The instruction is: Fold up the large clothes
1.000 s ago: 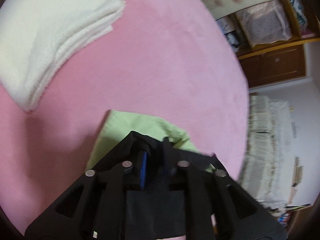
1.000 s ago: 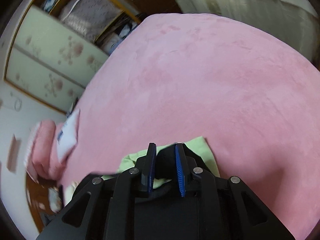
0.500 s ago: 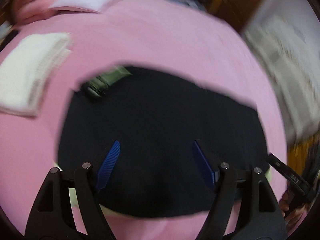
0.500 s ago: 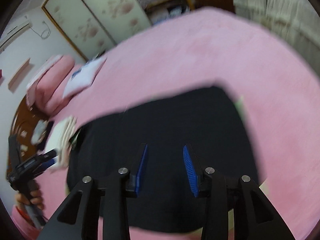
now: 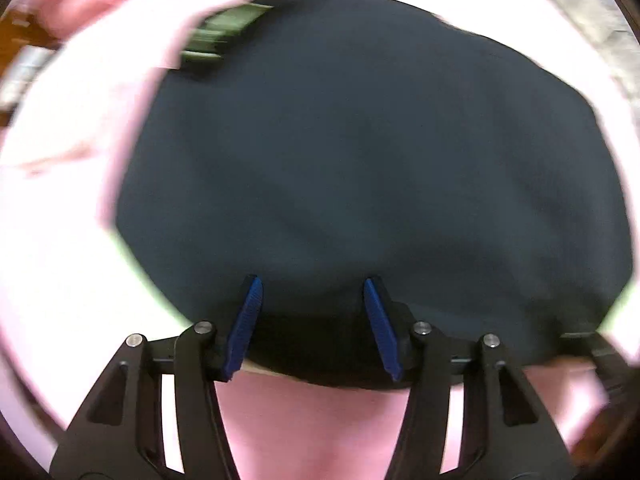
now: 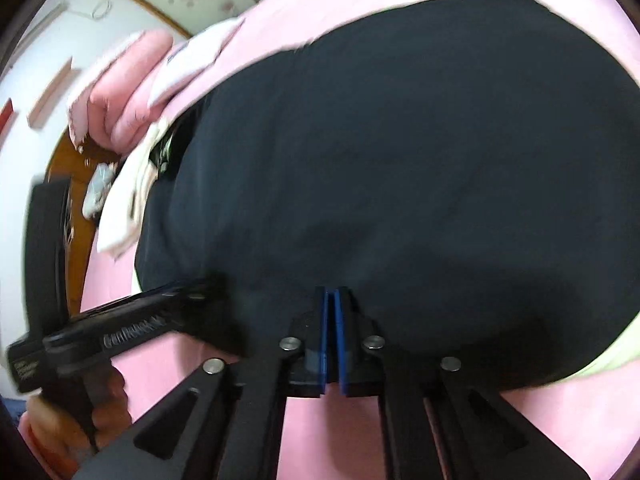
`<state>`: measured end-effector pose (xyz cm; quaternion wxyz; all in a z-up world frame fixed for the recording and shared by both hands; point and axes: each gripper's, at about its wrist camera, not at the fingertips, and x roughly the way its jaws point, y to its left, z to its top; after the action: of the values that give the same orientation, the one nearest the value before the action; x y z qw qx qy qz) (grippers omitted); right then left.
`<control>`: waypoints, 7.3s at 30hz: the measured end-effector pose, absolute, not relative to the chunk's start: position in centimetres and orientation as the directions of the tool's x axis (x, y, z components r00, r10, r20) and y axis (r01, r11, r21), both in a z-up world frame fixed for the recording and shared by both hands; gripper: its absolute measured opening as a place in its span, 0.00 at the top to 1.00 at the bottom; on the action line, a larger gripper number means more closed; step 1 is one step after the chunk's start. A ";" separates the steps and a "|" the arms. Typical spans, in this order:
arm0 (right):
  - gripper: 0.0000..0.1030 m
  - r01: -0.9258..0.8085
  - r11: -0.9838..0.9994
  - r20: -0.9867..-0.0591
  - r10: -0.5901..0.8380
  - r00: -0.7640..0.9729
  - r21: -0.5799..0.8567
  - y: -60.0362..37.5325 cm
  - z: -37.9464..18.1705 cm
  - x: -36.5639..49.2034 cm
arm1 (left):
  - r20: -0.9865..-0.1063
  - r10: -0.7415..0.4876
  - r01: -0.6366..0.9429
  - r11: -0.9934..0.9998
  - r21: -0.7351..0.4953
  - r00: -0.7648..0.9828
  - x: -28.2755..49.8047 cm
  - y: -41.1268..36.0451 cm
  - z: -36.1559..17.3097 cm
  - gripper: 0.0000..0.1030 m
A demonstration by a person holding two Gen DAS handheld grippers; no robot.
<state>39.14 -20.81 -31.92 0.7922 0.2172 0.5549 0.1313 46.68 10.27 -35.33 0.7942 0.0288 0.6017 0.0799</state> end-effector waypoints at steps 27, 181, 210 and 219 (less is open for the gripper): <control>1.00 0.093 0.795 -0.764 0.533 0.364 0.600 -14.2 -34.3 40.5 | -0.950 -0.149 0.111 0.986 -0.123 0.275 49.6 2.4 -35.8 0.60; 0.99 -0.051 0.997 -0.944 0.067 0.322 0.053 -3.9 -42.4 69.2 | -0.506 -0.362 -0.190 0.635 -0.749 0.783 35.3 14.6 -24.8 0.93; 1.00 0.076 0.841 -0.809 0.486 0.332 0.536 -33.5 -39.0 64.3 | -0.618 -0.551 0.407 0.834 -0.373 0.561 29.1 -18.3 -14.9 0.93; 0.98 0.194 0.874 -0.845 0.339 0.413 0.445 -47.0 -34.3 63.7 | -0.886 -0.259 0.497 0.867 -0.037 0.386 27.7 -30.7 -22.8 0.83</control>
<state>63.68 -47.04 -34.32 0.8034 0.2465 0.5401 0.0453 27.65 -30.71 -22.82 0.8240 0.1180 0.5045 -0.2293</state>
